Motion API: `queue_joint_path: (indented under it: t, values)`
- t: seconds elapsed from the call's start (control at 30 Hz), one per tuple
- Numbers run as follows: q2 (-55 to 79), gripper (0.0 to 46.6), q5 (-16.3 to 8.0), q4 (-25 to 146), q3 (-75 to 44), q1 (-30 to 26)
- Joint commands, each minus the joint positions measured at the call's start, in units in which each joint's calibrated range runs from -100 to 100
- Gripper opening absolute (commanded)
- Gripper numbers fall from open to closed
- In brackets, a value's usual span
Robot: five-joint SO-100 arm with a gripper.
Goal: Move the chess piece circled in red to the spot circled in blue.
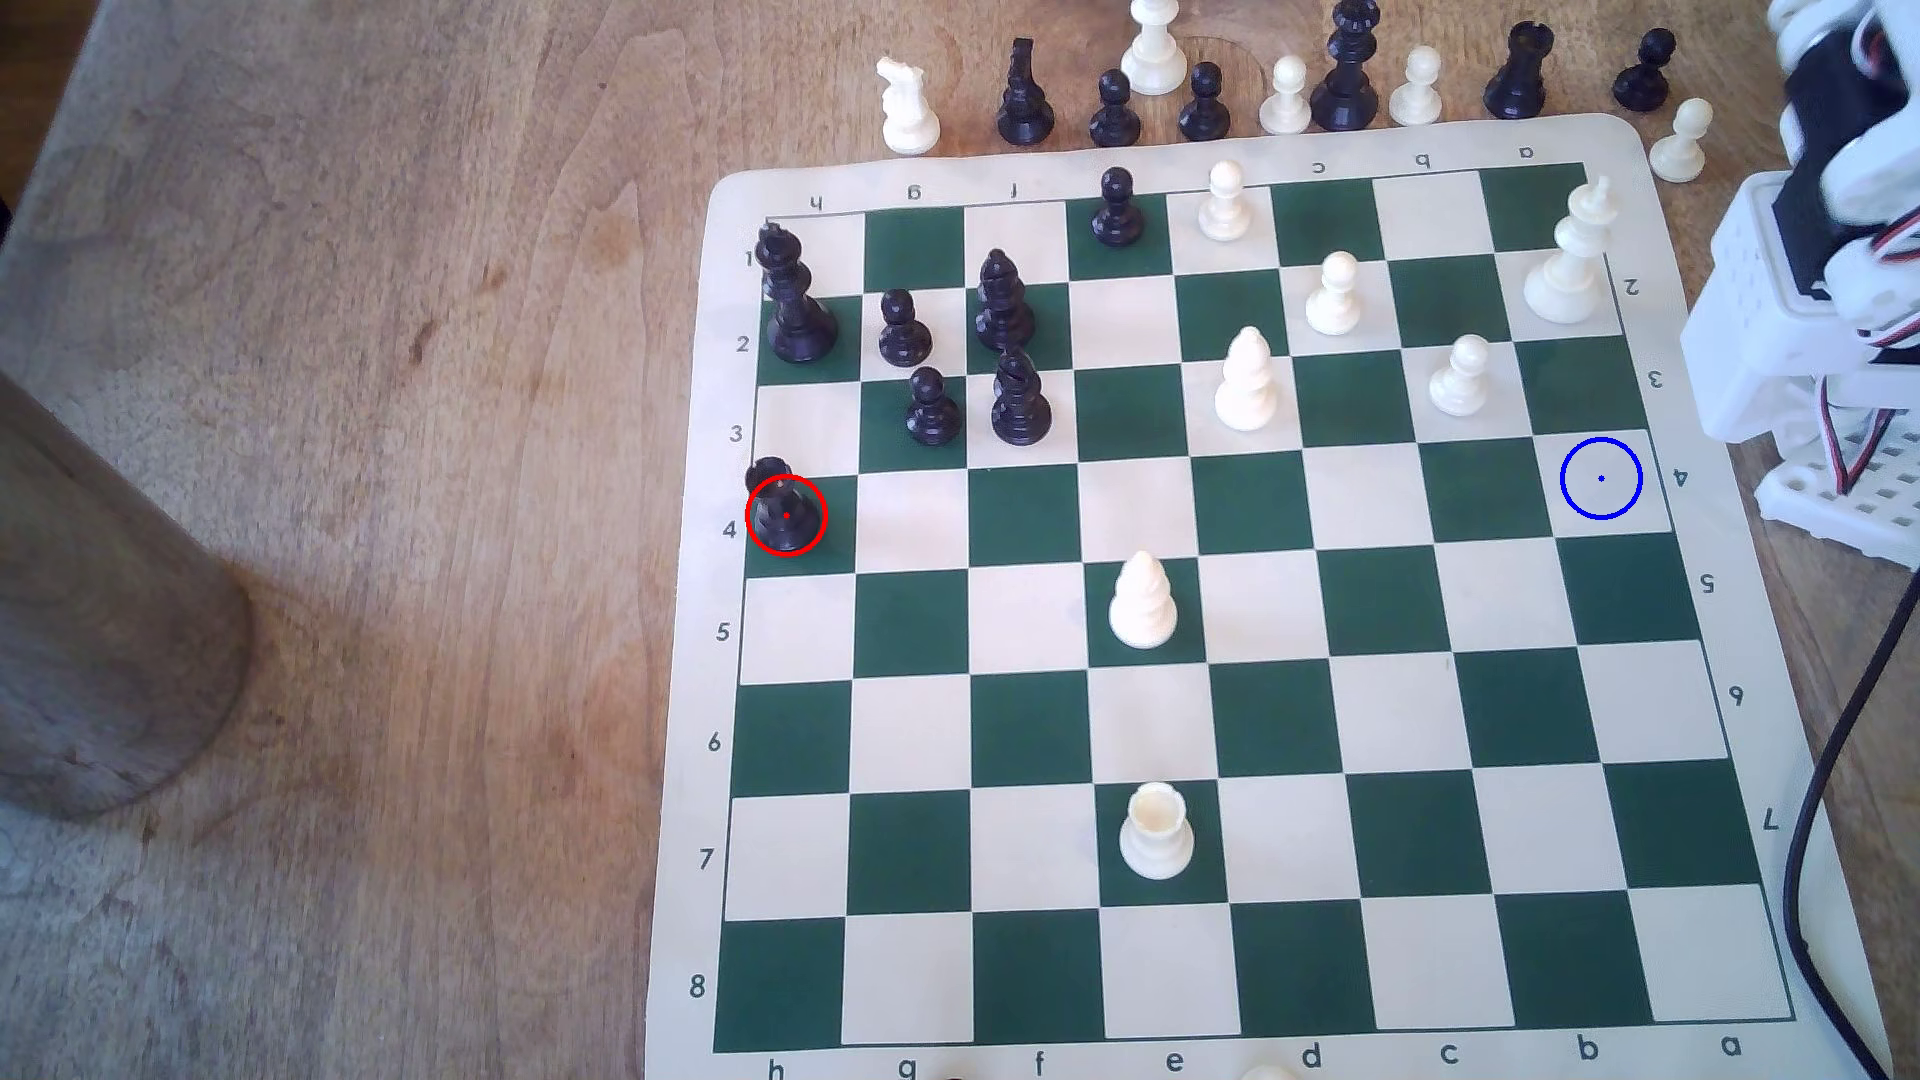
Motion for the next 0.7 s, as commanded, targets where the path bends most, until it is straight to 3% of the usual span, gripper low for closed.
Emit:
queue_joint_path:
  t: [0.0, 0.07, 0.27, 0.53, 0.67]
  values:
    - [-0.11, 0.2, -0.15, 26.46, -12.08, 0.78]
    - [-0.11, 0.2, -0.15, 27.28, -12.35, 1.02]
    - [-0.11, 0.2, -0.15, 56.36, -20.6, 3.52]
    - [5.83, 0.2, -0.24, 78.88, -21.15, 3.76]
    - [16.7, 0.3, 1.9, 83.71, -27.49, 1.49]
